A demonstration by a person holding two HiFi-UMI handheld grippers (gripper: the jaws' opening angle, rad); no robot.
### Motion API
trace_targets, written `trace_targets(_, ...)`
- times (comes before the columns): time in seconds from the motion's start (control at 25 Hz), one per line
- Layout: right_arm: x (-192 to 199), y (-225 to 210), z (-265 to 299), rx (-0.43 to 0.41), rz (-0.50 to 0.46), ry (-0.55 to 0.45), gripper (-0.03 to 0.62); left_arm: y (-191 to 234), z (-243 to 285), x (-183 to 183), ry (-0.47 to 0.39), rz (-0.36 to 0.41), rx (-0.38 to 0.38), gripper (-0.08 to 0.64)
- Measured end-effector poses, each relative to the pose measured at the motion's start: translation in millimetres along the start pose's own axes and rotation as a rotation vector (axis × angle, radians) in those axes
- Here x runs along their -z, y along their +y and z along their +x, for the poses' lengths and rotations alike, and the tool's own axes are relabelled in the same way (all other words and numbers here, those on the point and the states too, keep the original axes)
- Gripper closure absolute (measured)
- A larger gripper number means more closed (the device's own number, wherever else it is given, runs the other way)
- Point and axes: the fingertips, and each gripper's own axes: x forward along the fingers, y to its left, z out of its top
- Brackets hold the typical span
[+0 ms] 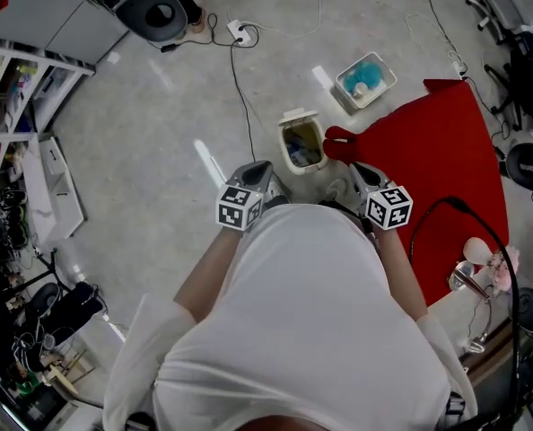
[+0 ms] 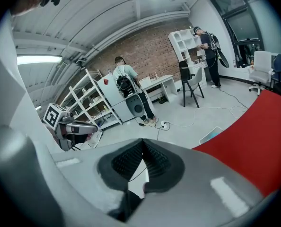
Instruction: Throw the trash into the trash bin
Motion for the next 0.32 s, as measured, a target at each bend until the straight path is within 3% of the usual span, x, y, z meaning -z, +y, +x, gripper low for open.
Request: trace_targets(0.32,-2.4,-4.9,1.6,-0.005,-0.008,0.007,0.591,-1.6,6.7,-5.9,-0.003,-0.001,0.005,0.555)
